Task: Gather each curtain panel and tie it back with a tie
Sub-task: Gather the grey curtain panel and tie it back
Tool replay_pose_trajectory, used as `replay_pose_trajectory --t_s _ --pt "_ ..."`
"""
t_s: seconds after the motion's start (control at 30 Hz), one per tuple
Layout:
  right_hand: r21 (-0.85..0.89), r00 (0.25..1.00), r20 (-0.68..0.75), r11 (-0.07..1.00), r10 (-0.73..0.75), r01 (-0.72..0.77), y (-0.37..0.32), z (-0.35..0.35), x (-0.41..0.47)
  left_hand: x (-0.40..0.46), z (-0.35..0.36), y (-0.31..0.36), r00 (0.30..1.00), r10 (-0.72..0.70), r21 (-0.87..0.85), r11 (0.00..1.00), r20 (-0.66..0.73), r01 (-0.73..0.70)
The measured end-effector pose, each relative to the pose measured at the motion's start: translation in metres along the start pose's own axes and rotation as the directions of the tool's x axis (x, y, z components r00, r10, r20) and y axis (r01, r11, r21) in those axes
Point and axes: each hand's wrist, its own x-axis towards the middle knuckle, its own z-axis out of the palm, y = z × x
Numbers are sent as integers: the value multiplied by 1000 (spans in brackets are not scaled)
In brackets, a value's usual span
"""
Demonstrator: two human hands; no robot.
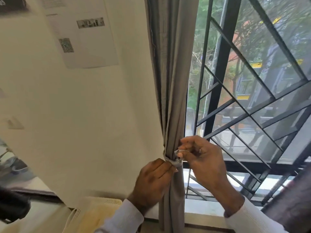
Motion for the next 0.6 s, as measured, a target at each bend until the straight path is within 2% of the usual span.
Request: replay_pose_trajectory --t_s 0.3,0.5,0.6 --pt "-154 998 -59 988 16 -25 -16 28 -10 -5 -8 -26 998 26 -56 998 54 -23" --pt "-241 991 -134 969 13 -45 -17 36 -20 -10 -12 -26 996 -8 -99 995 94 18" --pt "-269 985 -173 961 16 -63 -18 36 -21 -10 -12 -21 996 53 -74 996 78 -47"
